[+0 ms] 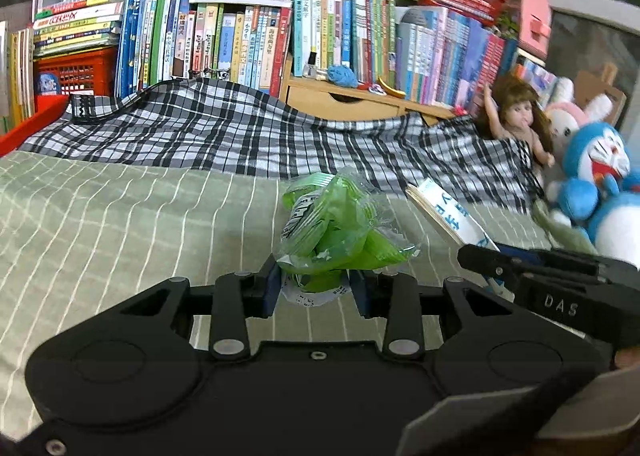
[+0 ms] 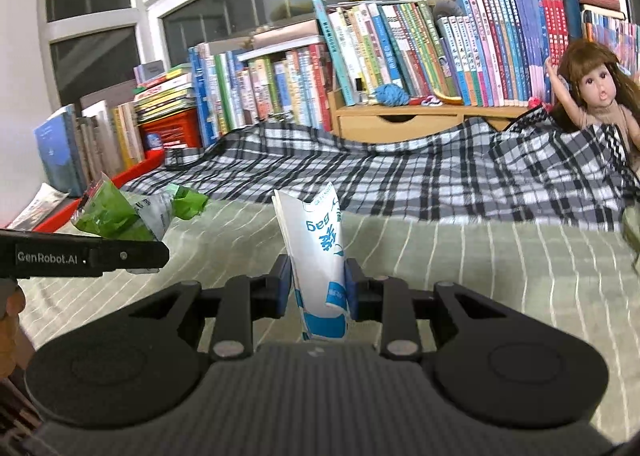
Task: Collect trash
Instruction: 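Carry both held items off the bed toward the bin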
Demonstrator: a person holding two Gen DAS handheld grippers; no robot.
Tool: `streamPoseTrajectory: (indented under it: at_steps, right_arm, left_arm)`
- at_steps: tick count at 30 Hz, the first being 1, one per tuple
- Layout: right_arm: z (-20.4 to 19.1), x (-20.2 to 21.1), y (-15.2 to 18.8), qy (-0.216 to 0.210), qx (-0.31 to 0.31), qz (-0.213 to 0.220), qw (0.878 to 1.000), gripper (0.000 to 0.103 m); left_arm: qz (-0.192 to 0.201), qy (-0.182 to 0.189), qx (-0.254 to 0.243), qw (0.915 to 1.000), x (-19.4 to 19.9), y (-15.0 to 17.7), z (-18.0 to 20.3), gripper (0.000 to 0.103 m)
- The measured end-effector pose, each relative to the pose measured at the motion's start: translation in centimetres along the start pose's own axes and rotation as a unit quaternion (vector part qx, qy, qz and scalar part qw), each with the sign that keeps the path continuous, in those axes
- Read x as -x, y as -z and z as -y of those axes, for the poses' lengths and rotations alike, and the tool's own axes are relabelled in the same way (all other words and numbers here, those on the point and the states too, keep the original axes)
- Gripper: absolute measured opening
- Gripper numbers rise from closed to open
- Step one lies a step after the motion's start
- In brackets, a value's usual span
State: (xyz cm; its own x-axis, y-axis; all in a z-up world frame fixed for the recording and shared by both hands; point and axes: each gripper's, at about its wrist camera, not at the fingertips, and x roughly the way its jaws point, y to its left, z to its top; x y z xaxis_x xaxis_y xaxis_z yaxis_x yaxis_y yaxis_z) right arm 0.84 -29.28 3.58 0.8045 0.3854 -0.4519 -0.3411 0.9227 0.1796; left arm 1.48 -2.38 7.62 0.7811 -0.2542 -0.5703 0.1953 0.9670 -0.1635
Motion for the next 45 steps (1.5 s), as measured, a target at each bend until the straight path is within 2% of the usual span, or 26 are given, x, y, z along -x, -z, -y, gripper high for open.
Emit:
streamPoseTrajectory:
  at_steps: [5, 12, 19, 27, 30, 37, 45]
  right_arm:
    - [-1.5, 2.2, 2.1, -0.013, -0.004, -0.001, 1.0, 0.034]
    - [-3.6, 5.2, 5.3, -0.028, -0.004, -0.005, 1.0, 0.035]
    - [-5.1, 7.8, 9.1, -0.042, -0.009, -0.019, 0.999, 0.036]
    - [-6.6, 9.2, 13.1, -0.053, -0.013, -0.05, 0.997, 0.039]
    - [-7.0, 9.4, 14.3, -0.054, -0.009, -0.059, 0.997, 0.039]
    - [-7.7, 10.7, 14.9, -0.061, -0.013, -0.055, 0.997, 0.039]
    - [-8.2, 11.1, 16.2, -0.07, -0.023, -0.07, 0.995, 0.039]
  left_arm:
    - [-0.007, 0.001, -0.025, 0.9997, 3.1, 2.9, 0.0, 0.034]
    - [-0.022, 0.004, -0.027, 0.9994, 6.3, 7.4, -0.8, 0.034]
    - [-0.054, 0.008, -0.012, 0.9984, 7.7, 12.0, -1.8, 0.034]
    - [-0.074, 0.001, -0.029, 0.9968, 8.8, 16.2, -2.0, 0.035]
    - [-0.068, -0.003, -0.042, 0.9968, 9.5, 17.0, -1.7, 0.035]
    - [-0.049, 0.014, -0.056, 0.9971, 12.3, 16.8, -1.4, 0.035]
    - [-0.073, 0.025, -0.056, 0.9955, 13.9, 18.4, -1.5, 0.035]
